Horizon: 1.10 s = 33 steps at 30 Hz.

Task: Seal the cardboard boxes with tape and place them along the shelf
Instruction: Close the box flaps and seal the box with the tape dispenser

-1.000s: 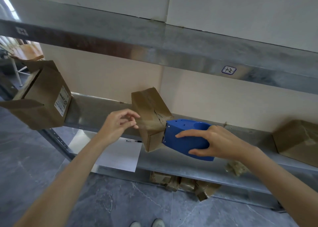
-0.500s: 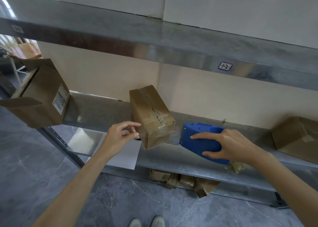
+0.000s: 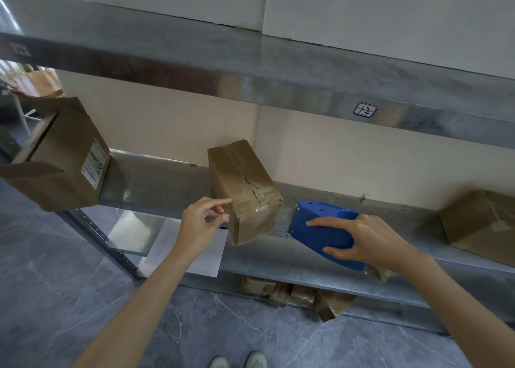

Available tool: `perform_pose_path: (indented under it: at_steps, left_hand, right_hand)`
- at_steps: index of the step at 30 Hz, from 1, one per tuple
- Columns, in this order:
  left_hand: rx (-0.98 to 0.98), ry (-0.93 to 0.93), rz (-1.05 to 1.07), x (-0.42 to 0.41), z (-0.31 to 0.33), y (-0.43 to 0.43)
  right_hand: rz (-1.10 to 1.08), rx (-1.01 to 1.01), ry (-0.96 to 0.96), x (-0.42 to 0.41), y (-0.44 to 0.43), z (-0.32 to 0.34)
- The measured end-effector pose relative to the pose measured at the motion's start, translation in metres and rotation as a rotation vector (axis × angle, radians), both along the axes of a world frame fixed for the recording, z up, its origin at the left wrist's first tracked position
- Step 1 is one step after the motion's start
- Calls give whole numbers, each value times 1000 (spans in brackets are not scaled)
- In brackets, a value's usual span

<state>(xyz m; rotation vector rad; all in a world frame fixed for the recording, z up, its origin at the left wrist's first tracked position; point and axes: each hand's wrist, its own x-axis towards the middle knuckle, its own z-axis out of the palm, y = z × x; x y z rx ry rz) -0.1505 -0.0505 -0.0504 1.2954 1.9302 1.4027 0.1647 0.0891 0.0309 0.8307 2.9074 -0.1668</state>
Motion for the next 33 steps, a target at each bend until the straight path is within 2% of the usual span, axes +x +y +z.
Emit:
perform_pose_path:
  at_steps: [5, 14, 21, 27, 33]
  left_hand:
    - [53, 111, 21, 11, -8, 4]
    - [108, 160, 15, 13, -18, 6]
    - [104, 400, 70, 6, -26, 10]
    - [162, 322, 50, 9, -28, 26]
    - [185, 327, 44, 11, -40, 31]
  right_hand:
    - [-8, -4, -13, -3, 3, -4]
    - [-53, 26, -43, -12, 1, -1]
    - [-55, 17, -61, -16, 5, -2]
    - [-28, 17, -78, -15, 7, -3]
    - [-36, 15, -86, -13, 7, -8]
